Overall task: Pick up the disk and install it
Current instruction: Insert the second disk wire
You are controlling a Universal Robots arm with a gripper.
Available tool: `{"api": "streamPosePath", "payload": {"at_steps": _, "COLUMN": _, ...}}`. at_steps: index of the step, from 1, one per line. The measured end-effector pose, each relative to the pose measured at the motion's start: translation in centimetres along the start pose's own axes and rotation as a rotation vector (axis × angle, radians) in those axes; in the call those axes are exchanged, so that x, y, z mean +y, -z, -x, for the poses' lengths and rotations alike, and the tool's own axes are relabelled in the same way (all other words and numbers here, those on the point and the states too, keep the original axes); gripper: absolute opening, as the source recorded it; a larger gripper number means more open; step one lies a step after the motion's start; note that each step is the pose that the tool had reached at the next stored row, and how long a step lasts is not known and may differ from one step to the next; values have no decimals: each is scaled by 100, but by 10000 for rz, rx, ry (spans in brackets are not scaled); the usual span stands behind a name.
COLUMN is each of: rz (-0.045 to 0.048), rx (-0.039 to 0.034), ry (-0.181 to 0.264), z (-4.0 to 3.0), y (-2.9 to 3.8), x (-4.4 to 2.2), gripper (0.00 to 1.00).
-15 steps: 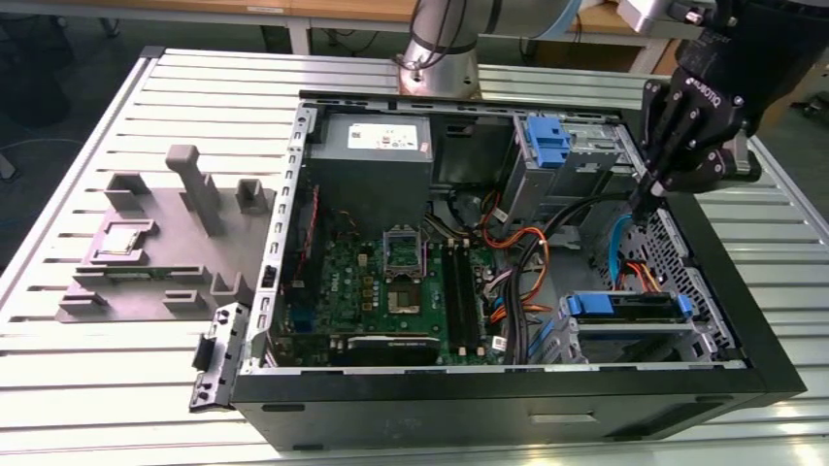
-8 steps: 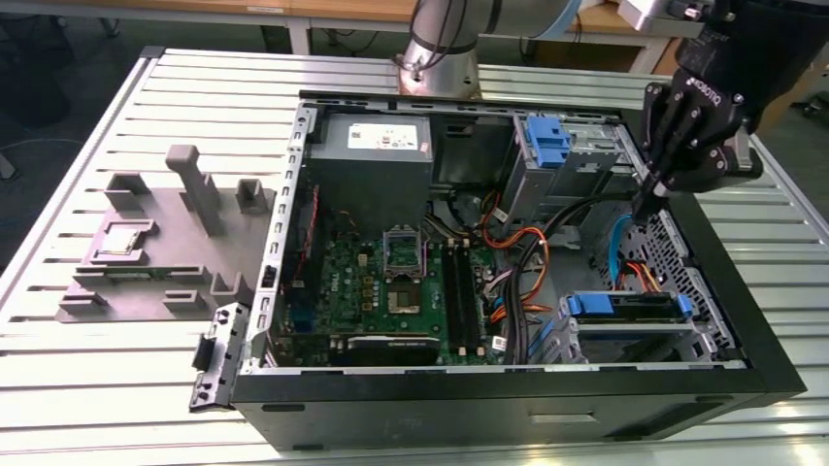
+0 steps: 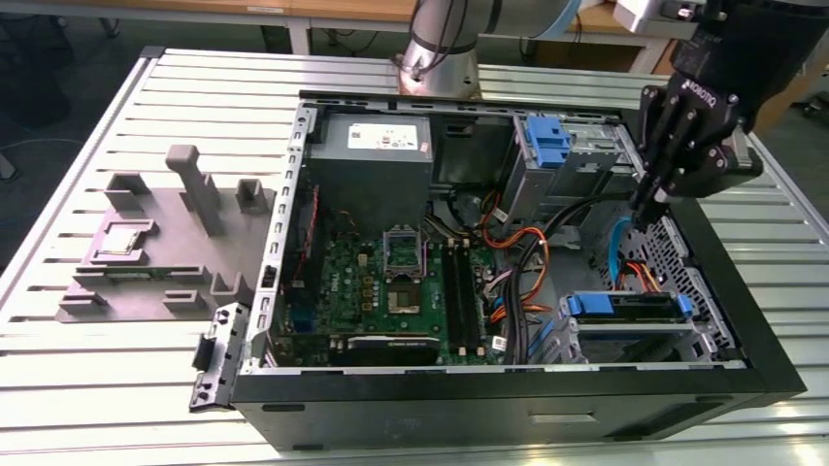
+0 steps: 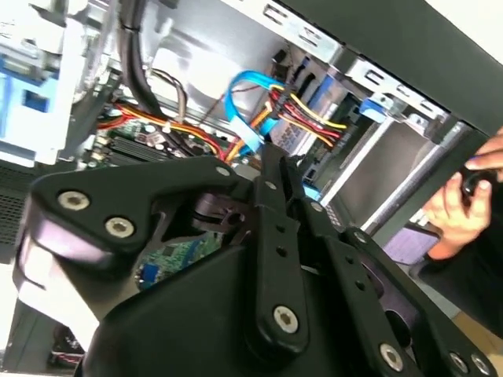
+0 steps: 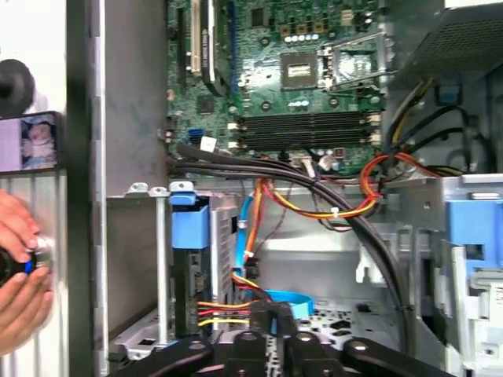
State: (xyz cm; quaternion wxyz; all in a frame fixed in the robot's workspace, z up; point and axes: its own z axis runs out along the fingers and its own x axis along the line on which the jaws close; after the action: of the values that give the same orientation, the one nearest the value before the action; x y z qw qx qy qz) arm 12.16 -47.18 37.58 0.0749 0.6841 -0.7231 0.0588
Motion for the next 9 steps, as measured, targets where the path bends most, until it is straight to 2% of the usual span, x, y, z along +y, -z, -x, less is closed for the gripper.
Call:
{"api": "streamPosePath", "payload": {"at_steps": 1, "rz": -6, "rx": 108, "ry": -3, "z": 3, "y": -4, "x": 0, "gripper": 24}}
{"api": "streamPosePath", "payload": {"at_steps": 2, "rz": -11, "rx": 201, "ry": -6, "z": 8, "y": -10, "x": 0, "gripper": 24}}
{"api": "streamPosePath", "payload": {"at_steps": 3, "rz": -14, "rx": 256, "ry": -8, "z": 15, "y": -18, "x": 1, "gripper": 24}}
{"api": "streamPosePath", "payload": {"at_steps": 4, "rz": -14, "rx": 267, "ry": -9, "z": 22, "y": -21, "x": 1, "gripper": 31}}
{"api": "streamPosePath", "payload": {"at_steps": 9, "rz": 15, "rx": 273, "ry": -3, "z": 26, "y": -7, "x": 1, "gripper": 31}}
